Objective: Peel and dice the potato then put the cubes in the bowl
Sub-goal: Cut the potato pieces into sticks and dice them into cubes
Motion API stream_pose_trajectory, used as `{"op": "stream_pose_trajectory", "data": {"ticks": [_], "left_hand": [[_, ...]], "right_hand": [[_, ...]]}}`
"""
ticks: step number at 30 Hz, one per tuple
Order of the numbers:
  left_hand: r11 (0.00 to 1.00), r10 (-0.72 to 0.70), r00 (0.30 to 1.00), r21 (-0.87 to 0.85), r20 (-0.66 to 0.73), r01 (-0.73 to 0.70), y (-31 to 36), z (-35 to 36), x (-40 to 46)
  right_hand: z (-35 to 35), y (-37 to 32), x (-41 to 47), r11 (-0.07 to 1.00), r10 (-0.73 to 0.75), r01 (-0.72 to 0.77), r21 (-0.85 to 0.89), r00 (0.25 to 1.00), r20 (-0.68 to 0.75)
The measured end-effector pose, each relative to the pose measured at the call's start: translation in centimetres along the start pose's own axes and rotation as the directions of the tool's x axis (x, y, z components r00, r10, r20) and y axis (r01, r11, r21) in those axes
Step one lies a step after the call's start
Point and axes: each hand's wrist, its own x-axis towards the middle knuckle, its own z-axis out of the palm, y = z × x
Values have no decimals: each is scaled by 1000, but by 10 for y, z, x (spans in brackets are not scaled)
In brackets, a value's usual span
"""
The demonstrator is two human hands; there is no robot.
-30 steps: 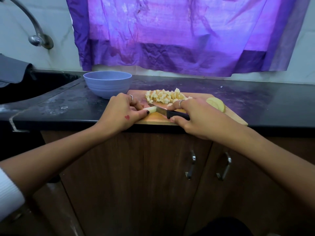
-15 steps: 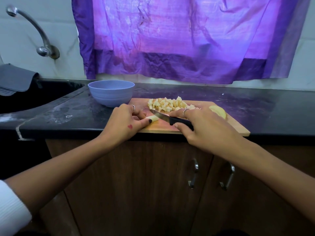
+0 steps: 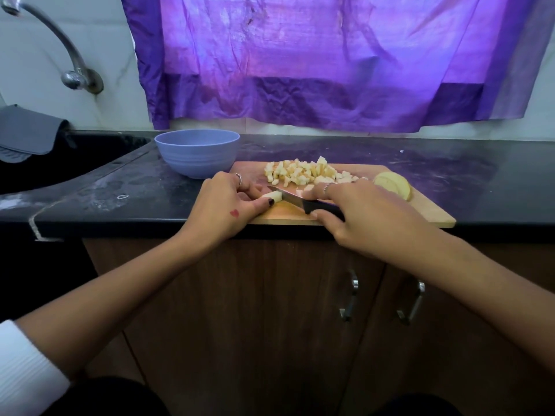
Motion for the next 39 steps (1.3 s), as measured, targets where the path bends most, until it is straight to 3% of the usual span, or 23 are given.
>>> {"op": "stream_pose_trajectory", "data": {"ticks": [3, 7, 11, 18, 27, 34, 39], "left_hand": [[996, -36, 999, -86, 20, 37, -4, 0, 2], [990, -57, 997, -129, 58, 64, -9, 0, 2], [988, -38, 995, -143, 91, 51, -11, -3, 0], [985, -5, 1000, -174, -19, 1, -16, 2, -4], [979, -8, 999, -203, 35, 15, -14, 1, 3], [986, -3, 1000, -166, -24, -1, -11, 4, 2], [987, -6, 1000, -158, -30, 1, -10, 7, 2]], "right_hand": [[-3, 9, -11, 998, 59, -61, -17, 994, -88], [0, 5, -19, 989, 117, -97, 110, 975, -191], [2, -5, -15, 988, 89, -68, 136, 984, -155], [7, -8, -11, 993, 63, -47, 108, 987, -151], [12, -11, 19, 993, 48, -43, 112, 998, -40], [1, -2, -2, 997, 12, -15, -71, 998, -55], [-2, -2, -7, 999, 47, -44, 27, 990, -131]]}}
